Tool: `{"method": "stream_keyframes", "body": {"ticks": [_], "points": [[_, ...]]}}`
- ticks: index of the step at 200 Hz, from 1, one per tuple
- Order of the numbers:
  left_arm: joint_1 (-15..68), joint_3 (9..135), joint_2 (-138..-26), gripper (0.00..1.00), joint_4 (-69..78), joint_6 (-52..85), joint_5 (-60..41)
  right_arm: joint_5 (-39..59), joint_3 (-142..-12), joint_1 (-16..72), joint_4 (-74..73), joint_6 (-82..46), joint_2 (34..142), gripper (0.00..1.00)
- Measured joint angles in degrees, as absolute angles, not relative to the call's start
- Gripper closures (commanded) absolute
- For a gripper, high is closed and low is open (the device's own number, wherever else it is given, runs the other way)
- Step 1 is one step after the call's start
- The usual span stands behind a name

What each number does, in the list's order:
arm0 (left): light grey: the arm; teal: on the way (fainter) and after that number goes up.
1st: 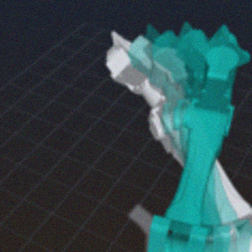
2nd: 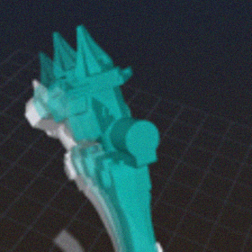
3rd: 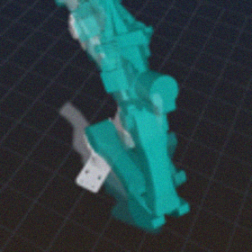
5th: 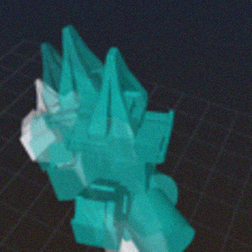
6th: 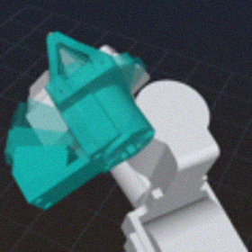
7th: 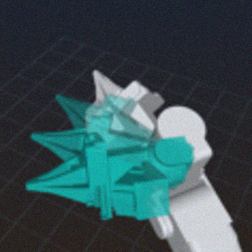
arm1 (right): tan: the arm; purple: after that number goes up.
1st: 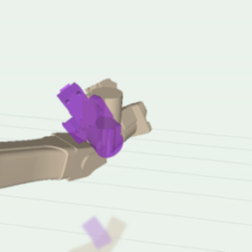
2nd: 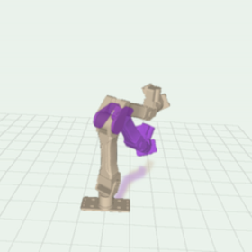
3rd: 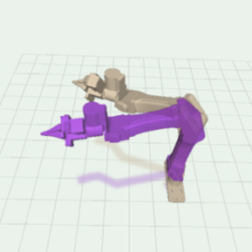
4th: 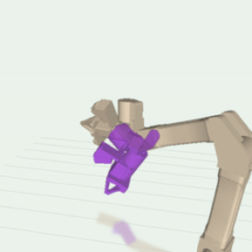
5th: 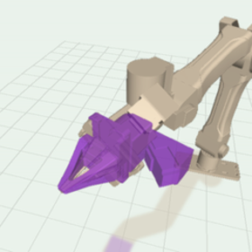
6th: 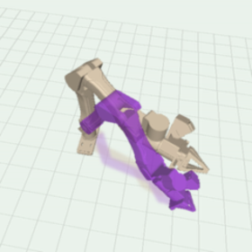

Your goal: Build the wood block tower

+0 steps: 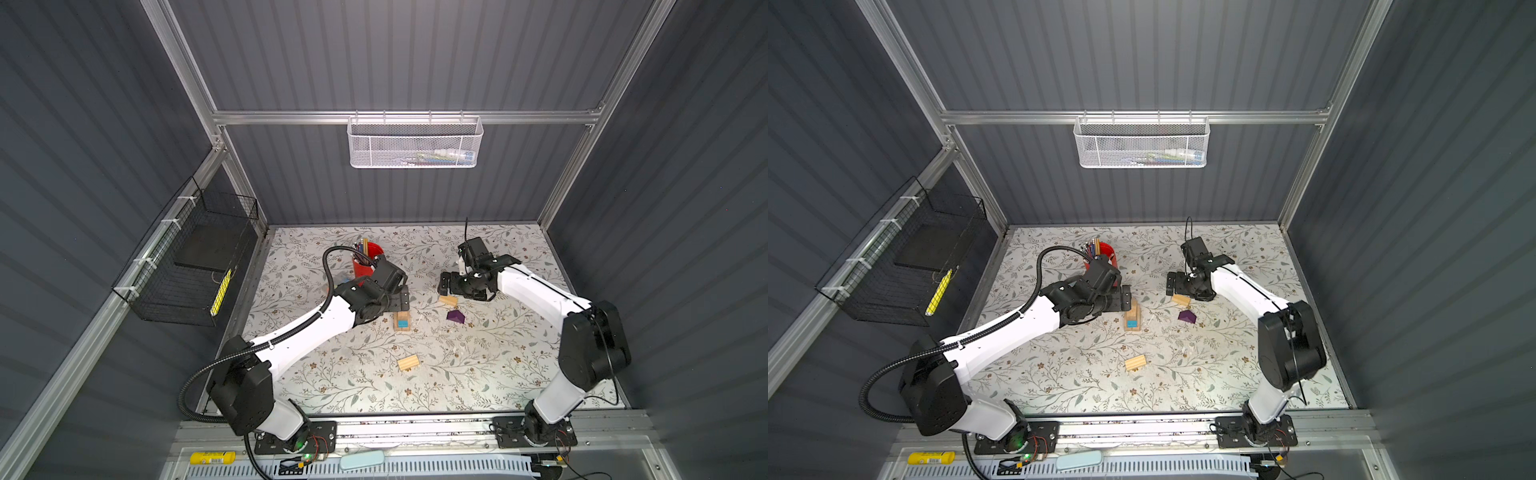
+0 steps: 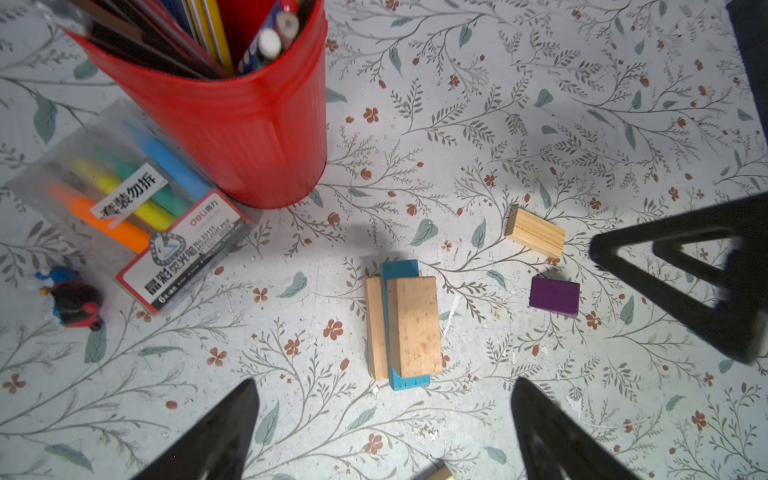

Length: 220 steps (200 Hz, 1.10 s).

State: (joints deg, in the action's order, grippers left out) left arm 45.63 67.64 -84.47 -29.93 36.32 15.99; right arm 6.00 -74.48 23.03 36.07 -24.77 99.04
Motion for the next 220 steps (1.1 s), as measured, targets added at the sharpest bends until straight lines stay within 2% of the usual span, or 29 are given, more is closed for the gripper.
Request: {"method": "stream_keyframes", "body": {"ticks": [50,109,176,220], "points": [[45.6,62.8,-79.6,0.0,-27.2,35.1,17.2,8.9,-79.1,22.6,35.6,-21.6,107.9,0.03],[45.5,61.7,-79.2,0.0,-26.0,35.7,18.7,11.7,-84.1,21.2,35.0,-18.7,115.4,0.03],[45.4,60.9,-79.2,0.0,-25.8,37.1,19.5,13.5,-82.8,21.0,34.7,-16.4,116.4,0.09],[45.3,60.9,-79.2,0.0,-25.8,37.3,19.6,14.3,-79.7,21.2,34.3,-15.9,115.1,0.17]]}}
